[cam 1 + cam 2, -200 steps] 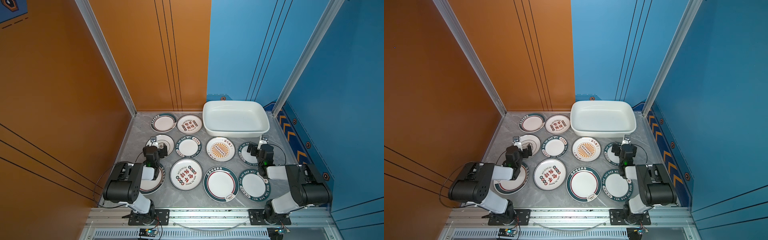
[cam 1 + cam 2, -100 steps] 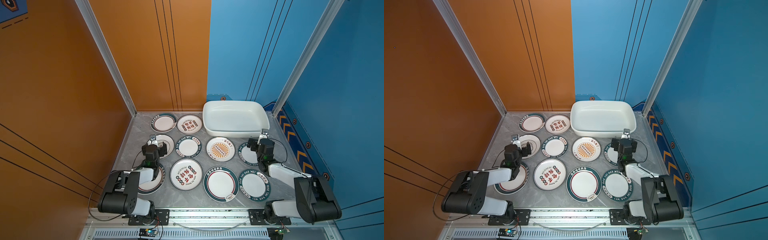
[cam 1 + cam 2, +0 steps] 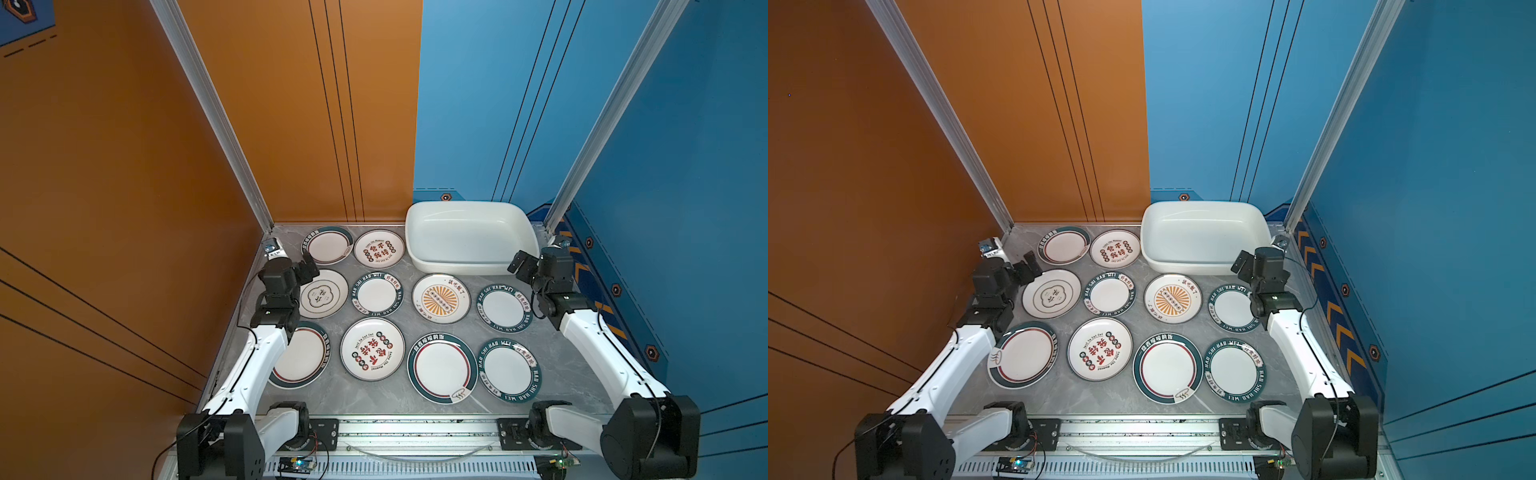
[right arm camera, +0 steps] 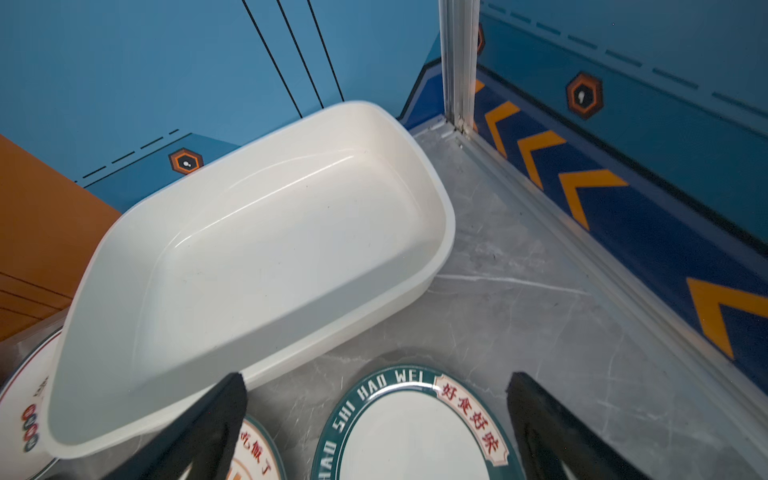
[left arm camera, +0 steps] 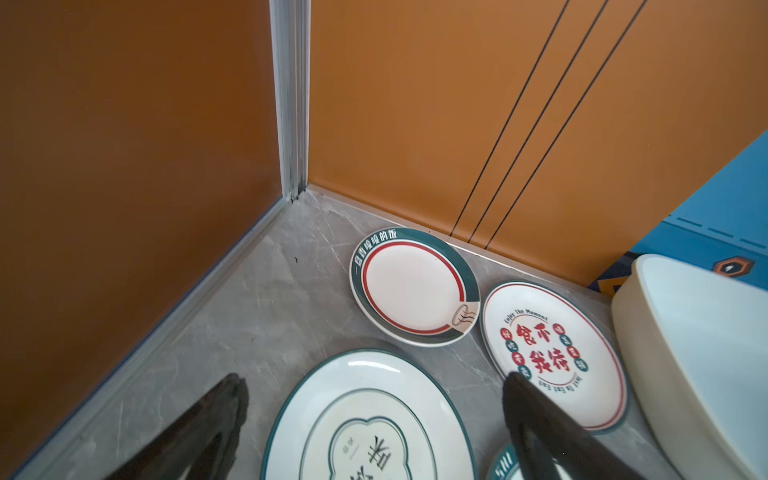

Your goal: Place the plates into the plastic bin on the countertop

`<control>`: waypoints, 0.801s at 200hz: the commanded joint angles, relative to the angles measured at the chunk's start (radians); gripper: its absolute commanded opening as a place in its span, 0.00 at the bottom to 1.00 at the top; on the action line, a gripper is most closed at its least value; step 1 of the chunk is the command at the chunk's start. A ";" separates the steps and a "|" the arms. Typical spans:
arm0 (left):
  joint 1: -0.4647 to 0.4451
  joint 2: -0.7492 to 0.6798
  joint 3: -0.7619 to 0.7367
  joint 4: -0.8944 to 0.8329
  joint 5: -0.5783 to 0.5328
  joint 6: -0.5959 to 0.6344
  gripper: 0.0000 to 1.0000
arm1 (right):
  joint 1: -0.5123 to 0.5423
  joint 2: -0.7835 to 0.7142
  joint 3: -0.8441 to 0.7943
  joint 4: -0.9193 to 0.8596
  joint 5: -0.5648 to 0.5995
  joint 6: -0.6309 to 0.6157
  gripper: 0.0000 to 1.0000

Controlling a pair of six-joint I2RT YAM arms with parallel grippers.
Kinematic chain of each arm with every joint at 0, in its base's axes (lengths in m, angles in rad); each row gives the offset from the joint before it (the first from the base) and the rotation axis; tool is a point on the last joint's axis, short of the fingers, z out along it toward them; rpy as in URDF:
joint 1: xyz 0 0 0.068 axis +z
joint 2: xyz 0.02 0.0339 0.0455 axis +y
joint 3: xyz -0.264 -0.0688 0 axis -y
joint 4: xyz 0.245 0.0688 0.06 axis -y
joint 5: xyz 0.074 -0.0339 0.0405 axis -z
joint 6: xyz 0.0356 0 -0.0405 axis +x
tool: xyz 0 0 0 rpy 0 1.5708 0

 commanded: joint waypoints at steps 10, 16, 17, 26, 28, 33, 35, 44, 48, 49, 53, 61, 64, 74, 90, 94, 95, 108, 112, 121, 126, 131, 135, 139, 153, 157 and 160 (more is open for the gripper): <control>0.114 -0.003 0.054 -0.221 0.150 -0.255 0.98 | -0.004 -0.030 0.013 -0.115 -0.153 0.093 1.00; 0.150 0.006 0.056 -0.224 0.183 -0.295 0.98 | -0.003 -0.021 0.021 -0.126 -0.168 0.093 1.00; 0.156 0.007 0.055 -0.223 0.186 -0.304 0.98 | -0.002 -0.021 0.022 -0.128 -0.171 0.093 1.00; 0.208 0.029 0.047 -0.206 0.243 -0.368 0.98 | 0.002 -0.009 0.029 -0.142 -0.184 0.091 1.00; 0.219 0.036 0.045 -0.200 0.257 -0.384 0.98 | 0.003 -0.007 0.029 -0.143 -0.186 0.091 1.00; 0.245 0.052 0.038 -0.181 0.287 -0.420 0.98 | 0.005 0.000 0.031 -0.150 -0.192 0.090 1.00; 0.254 0.059 0.035 -0.172 0.300 -0.431 0.98 | 0.006 0.005 0.031 -0.153 -0.195 0.090 1.00; 0.290 0.099 0.020 -0.124 0.355 -0.489 1.00 | 0.011 0.017 0.030 -0.161 -0.205 0.089 1.00; 0.301 0.118 0.015 -0.101 0.374 -0.507 0.98 | 0.012 0.022 0.029 -0.162 -0.209 0.089 1.00; 0.303 0.123 0.013 -0.095 0.380 -0.512 0.98 | 0.012 0.022 0.028 -0.162 -0.211 0.089 1.00; 0.312 0.143 0.009 -0.072 0.396 -0.528 0.97 | 0.012 0.026 0.027 -0.162 -0.214 0.088 1.00; 0.320 0.185 0.007 -0.035 0.414 -0.551 0.97 | 0.014 0.035 0.022 -0.162 -0.222 0.089 1.00; 0.322 0.201 0.009 -0.024 0.418 -0.556 0.96 | 0.015 0.040 0.019 -0.162 -0.224 0.089 1.00; 0.323 0.258 0.018 0.007 0.430 -0.568 0.96 | 0.016 0.051 0.016 -0.163 -0.234 0.089 0.99; 0.318 0.352 0.047 0.038 0.443 -0.571 0.95 | 0.016 0.063 0.016 -0.171 -0.246 0.088 0.99; 0.318 0.376 0.057 0.043 0.447 -0.571 0.95 | 0.016 0.065 0.016 -0.171 -0.248 0.087 0.99; 0.318 0.382 0.059 0.045 0.449 -0.571 0.95 | 0.016 0.066 0.015 -0.172 -0.248 0.087 0.99; 0.316 0.458 0.087 0.074 0.473 -0.576 0.93 | 0.014 0.069 0.015 -0.172 -0.257 0.083 0.99; 0.315 0.480 0.098 0.085 0.480 -0.578 0.93 | 0.015 0.069 0.012 -0.171 -0.259 0.082 0.99; 0.316 0.530 0.124 0.101 0.495 -0.579 0.92 | 0.013 0.069 0.011 -0.171 -0.263 0.078 0.99; 0.316 0.555 0.142 0.103 0.502 -0.579 0.91 | 0.013 0.070 0.010 -0.172 -0.267 0.075 0.99; 0.314 0.581 0.160 0.104 0.508 -0.575 0.91 | 0.013 0.072 0.008 -0.169 -0.270 0.071 0.99; 0.315 0.601 0.176 0.104 0.514 -0.572 0.90 | 0.011 0.073 0.007 -0.168 -0.273 0.070 0.99; 0.314 0.621 0.193 0.104 0.521 -0.567 0.90 | 0.011 0.075 0.006 -0.167 -0.273 0.068 0.99; 0.315 0.683 0.248 0.102 0.545 -0.556 0.88 | 0.008 0.083 0.005 -0.166 -0.282 0.065 0.99; 0.315 0.698 0.266 0.098 0.548 -0.551 0.88 | 0.008 0.086 0.007 -0.167 -0.285 0.062 0.99; 0.315 0.707 0.289 0.094 0.549 -0.547 0.88 | 0.007 0.089 0.007 -0.168 -0.288 0.062 0.99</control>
